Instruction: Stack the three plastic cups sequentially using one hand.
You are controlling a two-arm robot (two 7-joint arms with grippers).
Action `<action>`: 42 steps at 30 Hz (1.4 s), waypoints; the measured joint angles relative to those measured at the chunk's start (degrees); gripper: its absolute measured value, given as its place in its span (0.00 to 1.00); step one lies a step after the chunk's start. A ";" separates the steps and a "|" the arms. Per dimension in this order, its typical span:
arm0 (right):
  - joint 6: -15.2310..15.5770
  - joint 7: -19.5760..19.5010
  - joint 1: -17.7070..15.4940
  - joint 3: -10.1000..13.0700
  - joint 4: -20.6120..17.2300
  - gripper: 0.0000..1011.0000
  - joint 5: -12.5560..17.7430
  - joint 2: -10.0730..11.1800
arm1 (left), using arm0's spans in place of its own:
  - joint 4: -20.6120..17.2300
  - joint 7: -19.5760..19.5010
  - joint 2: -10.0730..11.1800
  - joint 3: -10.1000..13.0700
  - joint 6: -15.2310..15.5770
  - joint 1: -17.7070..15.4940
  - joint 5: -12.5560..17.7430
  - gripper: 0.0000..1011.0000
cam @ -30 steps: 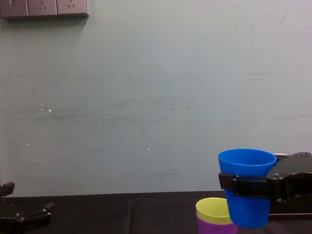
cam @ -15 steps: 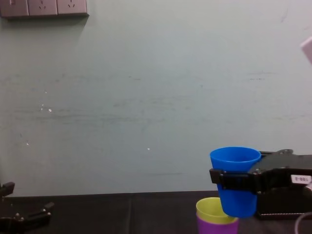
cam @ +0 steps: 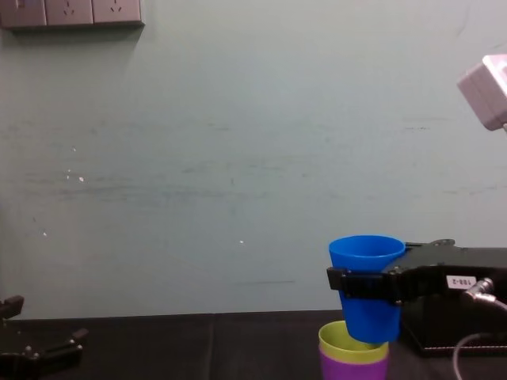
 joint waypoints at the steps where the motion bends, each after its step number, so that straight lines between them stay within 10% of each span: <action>1: 0.03 0.00 0.09 0.01 0.06 0.74 -0.02 -0.09 | 0.00 0.00 0.00 0.00 0.00 0.00 0.00 1.00; 42: 0.41 1.04 2.18 -0.84 3.33 0.74 -1.33 -2.67 | 0.00 0.00 0.00 0.00 0.00 0.00 0.00 1.00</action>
